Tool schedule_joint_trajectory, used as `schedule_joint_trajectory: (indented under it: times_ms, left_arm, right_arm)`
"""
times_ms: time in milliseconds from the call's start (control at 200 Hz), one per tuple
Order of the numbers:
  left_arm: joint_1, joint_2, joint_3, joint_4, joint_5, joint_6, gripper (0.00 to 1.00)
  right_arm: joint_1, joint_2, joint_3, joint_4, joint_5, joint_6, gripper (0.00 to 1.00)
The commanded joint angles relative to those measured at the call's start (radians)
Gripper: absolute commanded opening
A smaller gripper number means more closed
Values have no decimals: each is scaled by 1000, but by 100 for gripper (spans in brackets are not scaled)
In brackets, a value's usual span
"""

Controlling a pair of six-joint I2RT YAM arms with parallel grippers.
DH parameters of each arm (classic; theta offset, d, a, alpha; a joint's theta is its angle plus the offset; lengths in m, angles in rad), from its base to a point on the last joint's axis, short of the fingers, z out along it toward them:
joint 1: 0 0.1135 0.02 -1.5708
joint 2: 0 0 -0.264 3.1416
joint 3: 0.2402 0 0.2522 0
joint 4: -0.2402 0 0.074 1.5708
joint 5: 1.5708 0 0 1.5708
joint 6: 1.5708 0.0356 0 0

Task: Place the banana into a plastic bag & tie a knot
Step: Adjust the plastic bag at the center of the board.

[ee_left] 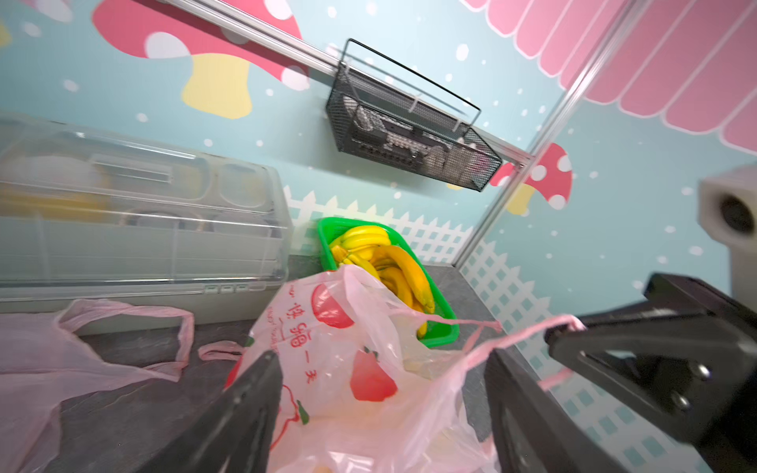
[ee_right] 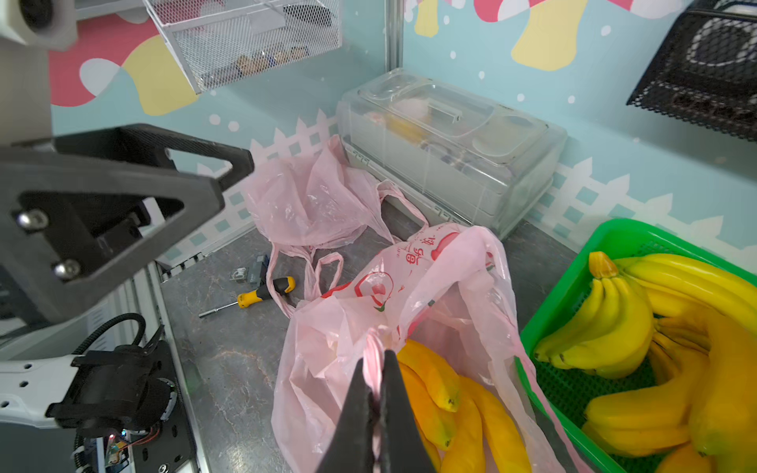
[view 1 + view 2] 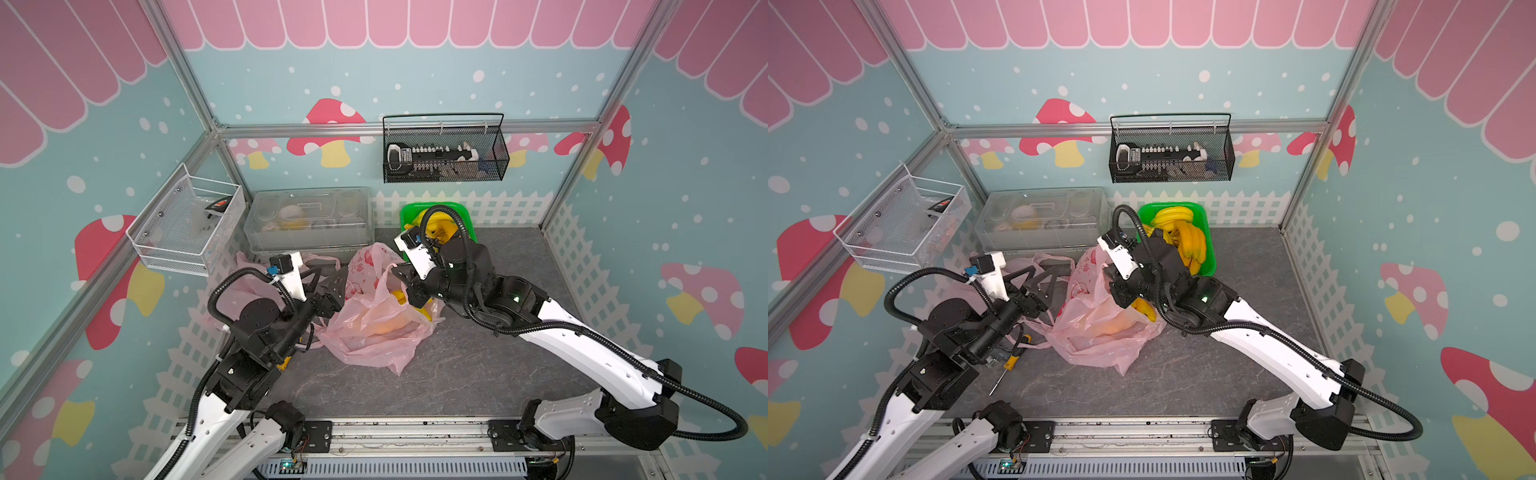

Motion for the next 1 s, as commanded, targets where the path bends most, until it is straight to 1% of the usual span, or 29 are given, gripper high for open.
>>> schedule_joint_trajectory:
  times_ms: [0, 125, 225, 330, 565, 666, 836, 996]
  left_arm:
    - [-13, 22, -74, 233, 160, 64, 73]
    - [-67, 68, -90, 341, 255, 127, 67]
    - [-131, 98, -104, 421, 284, 217, 67]
    - [-187, 125, -111, 463, 283, 319, 67]
    - [-194, 203, -66, 450, 235, 429, 68]
    - [-194, 239, -42, 436, 232, 465, 69]
    - [-197, 215, -69, 466, 230, 489, 76]
    - [-222, 183, -93, 484, 194, 525, 79]
  right_arm:
    - [6, 21, 77, -31, -48, -13, 0]
    - [7, 37, 123, -59, -60, -15, 0]
    - [8, 44, 150, -84, -64, -19, 0]
    - [7, 42, 166, -109, -48, -29, 0]
    - [8, 37, 182, -134, -70, -49, 0]
    - [9, 36, 183, -136, -72, -52, 0]
    - [9, 35, 183, -150, -56, -62, 0]
    - [9, 40, 181, -155, -49, -67, 0]
